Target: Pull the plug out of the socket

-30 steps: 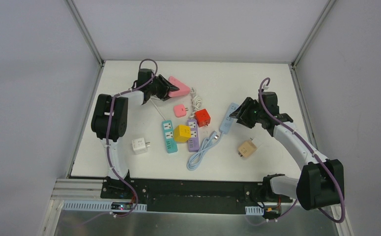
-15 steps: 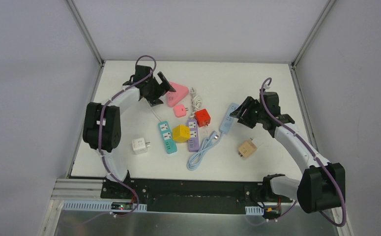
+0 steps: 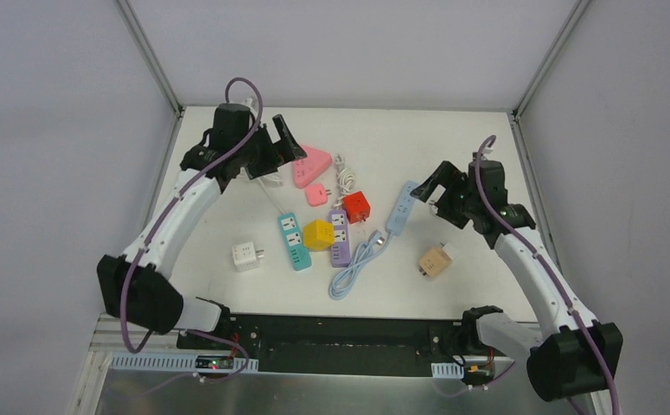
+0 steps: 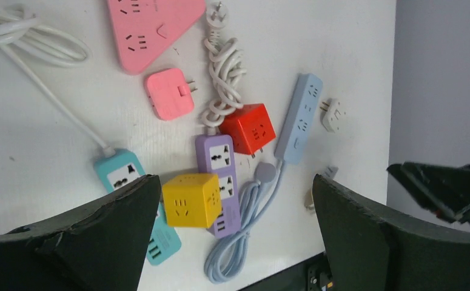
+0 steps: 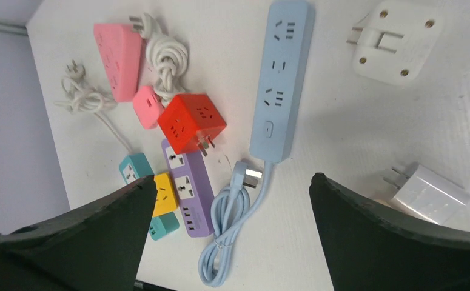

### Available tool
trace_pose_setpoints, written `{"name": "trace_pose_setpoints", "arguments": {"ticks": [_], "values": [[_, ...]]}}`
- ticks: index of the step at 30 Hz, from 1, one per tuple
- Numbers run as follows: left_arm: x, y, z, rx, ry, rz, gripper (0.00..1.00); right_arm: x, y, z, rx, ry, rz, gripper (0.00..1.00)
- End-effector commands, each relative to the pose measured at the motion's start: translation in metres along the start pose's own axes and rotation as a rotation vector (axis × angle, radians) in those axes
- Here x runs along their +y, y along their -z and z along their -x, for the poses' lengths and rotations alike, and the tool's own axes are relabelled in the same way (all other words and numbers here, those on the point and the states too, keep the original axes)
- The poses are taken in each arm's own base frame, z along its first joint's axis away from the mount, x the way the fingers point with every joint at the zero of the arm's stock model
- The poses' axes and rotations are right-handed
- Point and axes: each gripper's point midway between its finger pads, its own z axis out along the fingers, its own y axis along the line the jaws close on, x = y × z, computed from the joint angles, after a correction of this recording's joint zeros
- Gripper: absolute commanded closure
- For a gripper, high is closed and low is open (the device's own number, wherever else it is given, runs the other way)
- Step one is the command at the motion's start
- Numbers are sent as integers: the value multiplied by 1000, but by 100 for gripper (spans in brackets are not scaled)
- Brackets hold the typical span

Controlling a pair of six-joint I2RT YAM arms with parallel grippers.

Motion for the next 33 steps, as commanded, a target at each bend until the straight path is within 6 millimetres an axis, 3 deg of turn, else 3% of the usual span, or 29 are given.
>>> {"name": "trace_pose_setpoints", "arguments": {"ticks": [1, 4, 9, 14, 19, 25, 33], "values": [[12, 68, -15, -45, -112, 73, 1, -2, 51, 40, -194, 30, -83, 0], [28, 112, -27, -97, -150, 117, 1, -7, 85, 54, -296, 36, -126, 0], [71, 186, -41, -258, -180, 254, 1, -20, 147, 73, -490, 34, -184, 0], [94, 231, -65, -436, -178, 204, 1, -25, 191, 77, -634, -16, -144, 0], [128, 270, -81, -534, -151, 298, 0, -33, 228, 82, -767, -87, -123, 0], [128, 287, -87, -560, -176, 277, 0, -21, 257, 84, -831, -122, -25, 0], [119, 282, -85, -535, -189, 244, 0, -24, 266, 84, -855, -137, -23, 0]]}}
